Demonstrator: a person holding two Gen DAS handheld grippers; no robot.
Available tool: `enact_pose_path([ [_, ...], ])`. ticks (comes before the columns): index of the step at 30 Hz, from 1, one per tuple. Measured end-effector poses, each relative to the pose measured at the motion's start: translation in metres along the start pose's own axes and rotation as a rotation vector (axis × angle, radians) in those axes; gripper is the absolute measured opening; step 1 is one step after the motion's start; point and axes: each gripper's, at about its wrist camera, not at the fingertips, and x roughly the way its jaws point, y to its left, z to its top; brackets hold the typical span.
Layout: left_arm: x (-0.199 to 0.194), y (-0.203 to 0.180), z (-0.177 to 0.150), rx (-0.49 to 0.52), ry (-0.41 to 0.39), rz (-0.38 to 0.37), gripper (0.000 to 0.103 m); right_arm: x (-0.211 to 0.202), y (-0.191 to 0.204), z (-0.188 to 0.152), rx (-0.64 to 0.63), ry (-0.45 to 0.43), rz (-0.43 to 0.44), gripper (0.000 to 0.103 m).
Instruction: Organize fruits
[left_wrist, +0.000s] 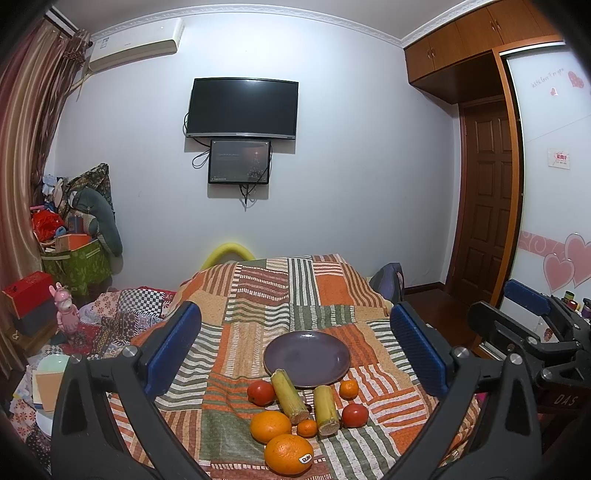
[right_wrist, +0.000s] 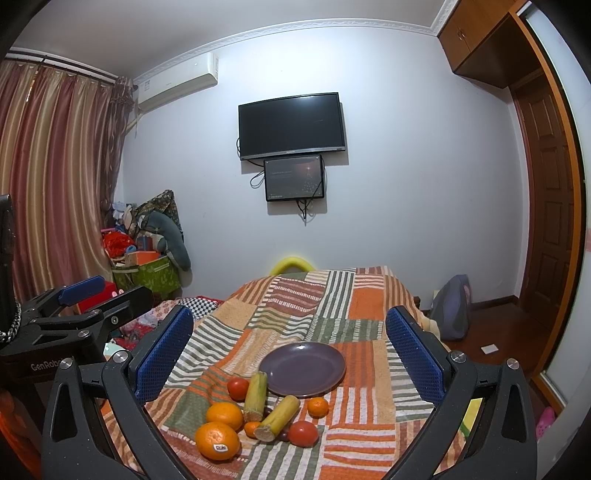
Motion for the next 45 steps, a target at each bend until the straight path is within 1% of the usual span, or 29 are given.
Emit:
enact_pose_path([
  [10,0.001,-0.001,0.0,0.001,0.001,-0.001,0.103,0.001,0.001,-0.002,-0.002,0.009,0.003,0.103],
  [22,0.013,0.0,-0.006,0.004,0.029,0.003,0.103,0.013,-0.004,-0.005,0.001,0.033,0.013,0.103],
  [24,0.018,0.003,-0.007,-0.003,0.043,-0.003,0.103,0.018,-0.007,-0.007,0.005,0.051,0.019,0.098],
  [26,0.023,0.006,-0.009,-0.006,0.058,0.0,0.098,0.024,-0.009,-0.01,0.009,0.074,0.026,0.091],
  [28,0.029,0.008,-0.011,-0.005,0.078,0.0,0.09,0.033,-0.012,-0.014,0.01,0.104,0.029,0.085],
  [30,0.038,0.011,-0.014,-0.005,0.107,-0.002,0.085,0.04,-0.014,-0.019,0.012,0.125,0.033,0.078],
  [32,0.047,0.014,-0.019,-0.009,0.138,-0.006,0.08,0.047,-0.017,-0.024,0.017,0.154,0.038,0.073],
  [34,0.06,0.019,-0.025,-0.011,0.184,-0.011,0.07,0.055,-0.019,-0.029,0.02,0.183,0.045,0.069],
  [36,0.071,0.023,-0.032,-0.009,0.221,-0.012,0.066,0.062,-0.021,-0.034,0.02,0.21,0.05,0.063],
  [38,0.084,0.028,-0.04,-0.012,0.262,-0.01,0.064,0.069,-0.022,-0.04,0.018,0.237,0.055,0.06],
  [40,0.096,0.034,-0.048,-0.022,0.304,-0.009,0.059,0.076,-0.023,-0.046,0.017,0.268,0.059,0.058],
  [41,0.105,0.038,-0.054,-0.029,0.333,-0.007,0.058,0.08,-0.024,-0.048,0.017,0.281,0.061,0.058],
  [45,0.126,0.047,-0.073,-0.036,0.403,0.008,0.057,0.095,-0.023,-0.06,0.022,0.344,0.076,0.058],
])
